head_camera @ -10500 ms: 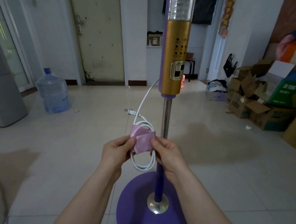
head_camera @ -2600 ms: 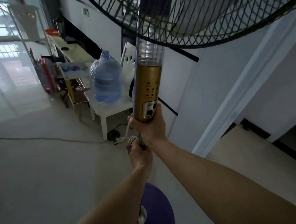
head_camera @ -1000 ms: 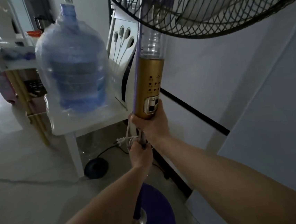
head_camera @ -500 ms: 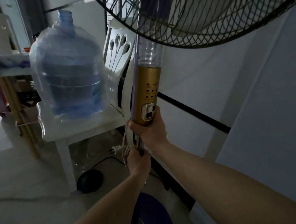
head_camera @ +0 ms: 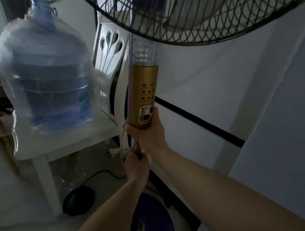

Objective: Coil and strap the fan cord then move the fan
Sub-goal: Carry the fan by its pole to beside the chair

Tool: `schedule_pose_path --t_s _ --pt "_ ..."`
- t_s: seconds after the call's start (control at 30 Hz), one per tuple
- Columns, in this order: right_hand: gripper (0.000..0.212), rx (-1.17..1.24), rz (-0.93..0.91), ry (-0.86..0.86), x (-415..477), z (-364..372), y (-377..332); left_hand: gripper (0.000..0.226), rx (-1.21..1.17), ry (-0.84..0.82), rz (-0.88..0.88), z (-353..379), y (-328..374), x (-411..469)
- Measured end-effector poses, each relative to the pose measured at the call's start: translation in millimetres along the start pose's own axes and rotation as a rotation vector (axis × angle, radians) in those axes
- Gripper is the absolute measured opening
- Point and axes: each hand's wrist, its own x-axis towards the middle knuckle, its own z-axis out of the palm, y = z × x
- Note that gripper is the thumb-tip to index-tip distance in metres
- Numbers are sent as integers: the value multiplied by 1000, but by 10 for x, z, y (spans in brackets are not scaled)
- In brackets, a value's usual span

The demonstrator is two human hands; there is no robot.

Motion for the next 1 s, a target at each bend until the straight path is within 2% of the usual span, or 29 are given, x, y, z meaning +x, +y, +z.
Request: schedule_pose_path --t_s 0.23,0.33,0.43,0.7,1.0 --pt "65 63 -34 22 315 4 205 6 -28 -13 69 181 -15 326" --pt "65 63 -32 23 429 90 248 27 -76 -19 89 184 -19 457" --pt "63 61 -49 32 507 164 284 33 -87 -4 102 180 -24 548" --pt "61 37 -85 70 523 154 301 15 -42 -18 159 180 -55 617" --pt "67 5 -74 120 475 199 279 17 52 -72 294 137 -221 714"
